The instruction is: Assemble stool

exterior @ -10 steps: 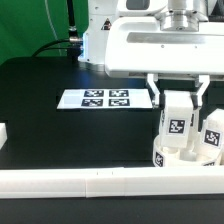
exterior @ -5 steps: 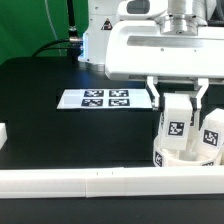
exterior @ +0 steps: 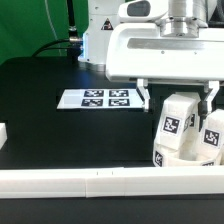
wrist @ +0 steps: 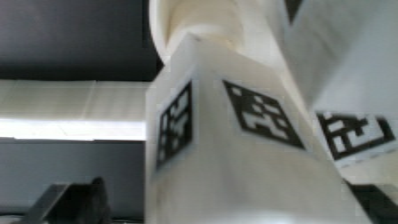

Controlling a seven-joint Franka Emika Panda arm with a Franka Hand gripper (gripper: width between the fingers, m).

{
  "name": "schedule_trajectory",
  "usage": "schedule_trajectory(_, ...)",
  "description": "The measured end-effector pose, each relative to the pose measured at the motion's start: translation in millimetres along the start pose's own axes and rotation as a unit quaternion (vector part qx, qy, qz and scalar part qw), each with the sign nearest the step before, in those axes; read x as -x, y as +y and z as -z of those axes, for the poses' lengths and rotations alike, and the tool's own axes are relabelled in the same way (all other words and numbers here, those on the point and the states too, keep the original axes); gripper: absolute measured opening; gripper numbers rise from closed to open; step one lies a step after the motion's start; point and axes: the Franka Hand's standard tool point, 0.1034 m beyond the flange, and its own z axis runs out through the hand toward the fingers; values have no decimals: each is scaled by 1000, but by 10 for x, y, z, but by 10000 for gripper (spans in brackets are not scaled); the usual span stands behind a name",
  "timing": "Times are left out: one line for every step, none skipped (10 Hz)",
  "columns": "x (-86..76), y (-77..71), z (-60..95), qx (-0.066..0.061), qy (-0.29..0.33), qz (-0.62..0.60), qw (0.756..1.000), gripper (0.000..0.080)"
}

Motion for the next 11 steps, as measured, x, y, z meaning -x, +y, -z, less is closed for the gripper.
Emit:
schedule_trajectory(-48,-20,63,-4,-3,-5,1000,644)
schedule_trajectory(-84,-28,112,-8,-10,-12,1000,644)
schedule_trajectory(-136,-6,176,-12,-24,-18,999,649)
schedule_trajectory(-221,79,249,-17,-39,-28,999,649)
schedule_trajectory(-295,112,281,-20,-45,-32,998,649)
schedule_trajectory(-275,99,262,-19,-43,-30,998,649)
schedule_trajectory(-257,94,250,-19,-45,-30,998,649)
schedule_trajectory(-259,97,250,-19,-45,-30,998,649)
schedule_trajectory(-256,103,250,-18,-45,-32,998,649)
schedule_trajectory(-204,165,256,-14,-50,-75,996,649)
schedule_trajectory(-164,168,282,-15,-63,-106,992,649)
